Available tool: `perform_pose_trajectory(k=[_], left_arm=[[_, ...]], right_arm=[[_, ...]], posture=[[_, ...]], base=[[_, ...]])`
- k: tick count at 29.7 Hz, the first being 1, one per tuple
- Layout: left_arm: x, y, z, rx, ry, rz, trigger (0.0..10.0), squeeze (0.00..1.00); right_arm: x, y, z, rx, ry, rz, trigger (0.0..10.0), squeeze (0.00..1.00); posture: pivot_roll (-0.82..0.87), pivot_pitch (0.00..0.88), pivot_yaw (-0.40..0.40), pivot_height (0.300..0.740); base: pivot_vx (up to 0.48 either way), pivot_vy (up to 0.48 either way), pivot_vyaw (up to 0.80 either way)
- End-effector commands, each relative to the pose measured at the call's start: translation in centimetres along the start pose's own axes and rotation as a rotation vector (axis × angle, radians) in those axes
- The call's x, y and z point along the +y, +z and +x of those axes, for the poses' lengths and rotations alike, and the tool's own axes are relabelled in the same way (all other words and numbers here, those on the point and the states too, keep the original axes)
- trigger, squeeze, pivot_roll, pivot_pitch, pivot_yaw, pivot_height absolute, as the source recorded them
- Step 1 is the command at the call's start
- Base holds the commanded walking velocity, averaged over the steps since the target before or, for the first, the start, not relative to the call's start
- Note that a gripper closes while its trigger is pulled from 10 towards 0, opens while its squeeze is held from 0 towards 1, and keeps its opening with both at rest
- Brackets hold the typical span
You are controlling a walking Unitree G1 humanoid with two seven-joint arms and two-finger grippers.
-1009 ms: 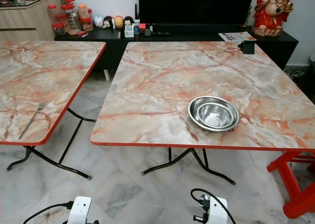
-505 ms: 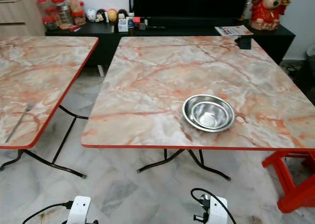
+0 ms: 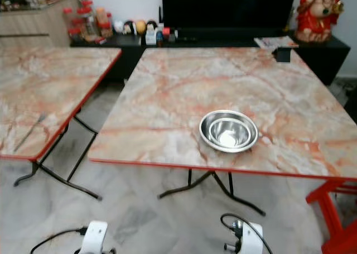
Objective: Setting the table
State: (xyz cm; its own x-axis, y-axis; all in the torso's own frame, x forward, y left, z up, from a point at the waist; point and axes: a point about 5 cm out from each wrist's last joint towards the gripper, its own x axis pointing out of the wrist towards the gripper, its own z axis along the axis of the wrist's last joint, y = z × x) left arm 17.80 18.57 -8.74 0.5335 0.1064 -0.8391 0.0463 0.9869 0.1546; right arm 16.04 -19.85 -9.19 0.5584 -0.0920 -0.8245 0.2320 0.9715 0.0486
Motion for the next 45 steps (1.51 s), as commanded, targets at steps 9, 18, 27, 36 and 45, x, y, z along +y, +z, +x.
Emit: perform_pose_trajectory(k=[9,18,27,36,45], left_arm=[[-0.4,0.3,0.0,-0.007,-0.013,0.005,10.0,0.0],[-0.4,0.2,0.0,-0.007,-0.009,-0.004,10.0,0.0],[-0.1,0.1,0.0,-0.005,-0.007,-0.001,10.0,0.0],[0.1,0.0,0.0,-0.003,-0.006,0.01,10.0,0.0],[-0.2,-0.2,0.0,0.001,-0.022,0.032,10.0,0.0]], right_arm=[[-0.6,0.2,0.0,-0.004,-0.014,-0.004,10.0,0.0],[-0.1,0.3,0.0,-0.022,0.004,-0.03,10.0,0.0],[0.1,2.5,0.0,-0.196,-0.024,-0.043,10.0,0.0],[0.2,4.7,-0.8,-0.41,-0.034,-0.154,10.0,0.0],[0.0,4.3,-1.9,-0.534,-0.042,-0.267,10.0,0.0]], posture=[[-0.06,0.0,-0.002,0.74],[-0.06,0.0,-0.002,0.74],[-0.07,0.0,0.008,0.74],[-0.08,0.0,0.01,0.74],[-0.1,0.0,0.013,0.74]], base=[[0.0,-0.286,0.0],[0.0,-0.128,0.0],[0.0,0.0,0.0],[0.0,0.0,0.0],[0.0,0.0,0.0]])
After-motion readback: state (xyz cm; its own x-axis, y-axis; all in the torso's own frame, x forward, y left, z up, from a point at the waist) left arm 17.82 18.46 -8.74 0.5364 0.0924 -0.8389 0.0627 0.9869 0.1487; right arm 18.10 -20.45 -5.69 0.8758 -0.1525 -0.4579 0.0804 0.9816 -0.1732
